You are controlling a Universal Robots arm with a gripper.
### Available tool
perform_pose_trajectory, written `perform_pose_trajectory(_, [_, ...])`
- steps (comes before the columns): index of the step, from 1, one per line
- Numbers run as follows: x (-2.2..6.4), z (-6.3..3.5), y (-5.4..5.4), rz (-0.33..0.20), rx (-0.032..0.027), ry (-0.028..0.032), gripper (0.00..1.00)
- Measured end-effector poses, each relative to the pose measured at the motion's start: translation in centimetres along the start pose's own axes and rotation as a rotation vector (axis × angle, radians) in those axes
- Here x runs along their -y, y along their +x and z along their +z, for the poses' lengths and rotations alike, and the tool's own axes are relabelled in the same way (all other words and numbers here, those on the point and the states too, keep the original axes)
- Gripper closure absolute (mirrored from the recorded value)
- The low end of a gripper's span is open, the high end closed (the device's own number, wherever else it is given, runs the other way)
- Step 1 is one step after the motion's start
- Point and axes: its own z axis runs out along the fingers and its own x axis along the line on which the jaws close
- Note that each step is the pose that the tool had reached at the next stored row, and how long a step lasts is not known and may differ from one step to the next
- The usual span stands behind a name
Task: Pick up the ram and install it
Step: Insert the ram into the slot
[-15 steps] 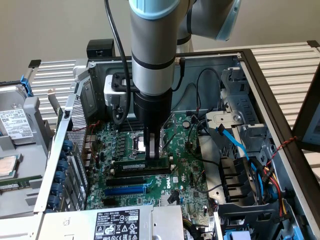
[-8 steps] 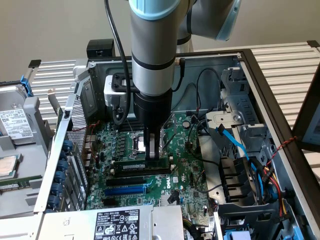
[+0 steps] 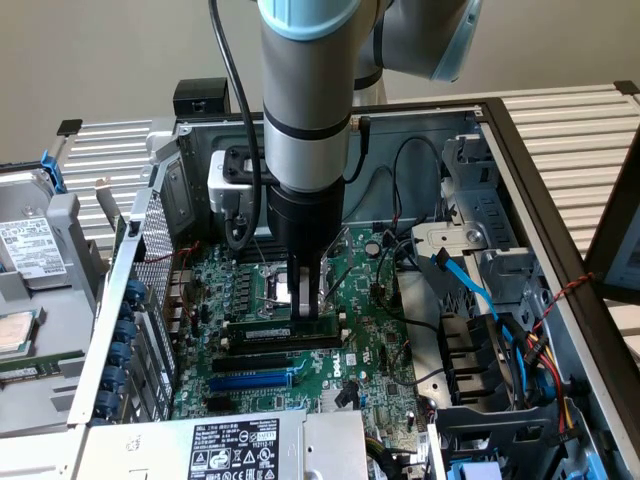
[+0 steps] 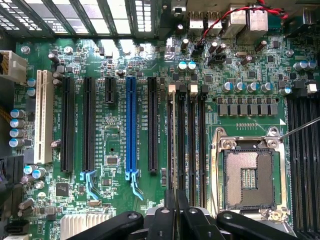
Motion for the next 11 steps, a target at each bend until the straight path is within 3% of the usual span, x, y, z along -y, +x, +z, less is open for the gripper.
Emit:
perform_pose_trajectory(2, [0.0, 0.0, 0.0, 0.0, -0.0001, 0.0003, 0.85])
perform_pose_trajectory(3, [0.0, 0.0, 0.0, 0.0, -0.0001, 0.0004, 0.79])
perform_pose_trajectory(11, [0.0, -0.04, 0.0, 0.0, -0.0002, 0.0003, 0.79])
